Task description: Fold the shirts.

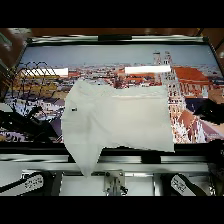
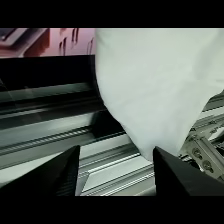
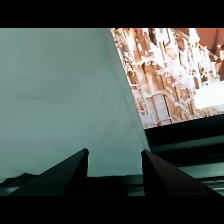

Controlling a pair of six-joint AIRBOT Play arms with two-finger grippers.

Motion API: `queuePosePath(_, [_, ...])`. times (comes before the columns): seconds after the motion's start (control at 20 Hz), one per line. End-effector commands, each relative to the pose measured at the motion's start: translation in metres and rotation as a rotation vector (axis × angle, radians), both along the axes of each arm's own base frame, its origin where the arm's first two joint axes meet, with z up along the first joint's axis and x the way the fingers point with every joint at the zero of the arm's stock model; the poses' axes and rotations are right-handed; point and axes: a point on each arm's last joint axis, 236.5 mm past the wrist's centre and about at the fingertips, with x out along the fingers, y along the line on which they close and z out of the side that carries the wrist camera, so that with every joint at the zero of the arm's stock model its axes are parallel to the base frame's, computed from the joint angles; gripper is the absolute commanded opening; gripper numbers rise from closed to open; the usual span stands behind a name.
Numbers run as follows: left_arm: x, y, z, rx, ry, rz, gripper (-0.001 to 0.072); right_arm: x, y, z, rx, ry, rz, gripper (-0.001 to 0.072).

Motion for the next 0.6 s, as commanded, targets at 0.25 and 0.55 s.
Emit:
queuePosePath(0.25, [-0.019, 0.017, -0.025, 0.066, -0.012, -0.074, 0.0550, -0.005, 0.006, -0.003, 0.026, 0.008, -0.002, 0.0463])
queuePosePath(0.55, [-0.012, 0.003, -0.029, 0.012, -0.055, -0.043, 0.0550, -0.005, 0.006, -0.003, 0.026, 0.008, -0.002, 0.0463])
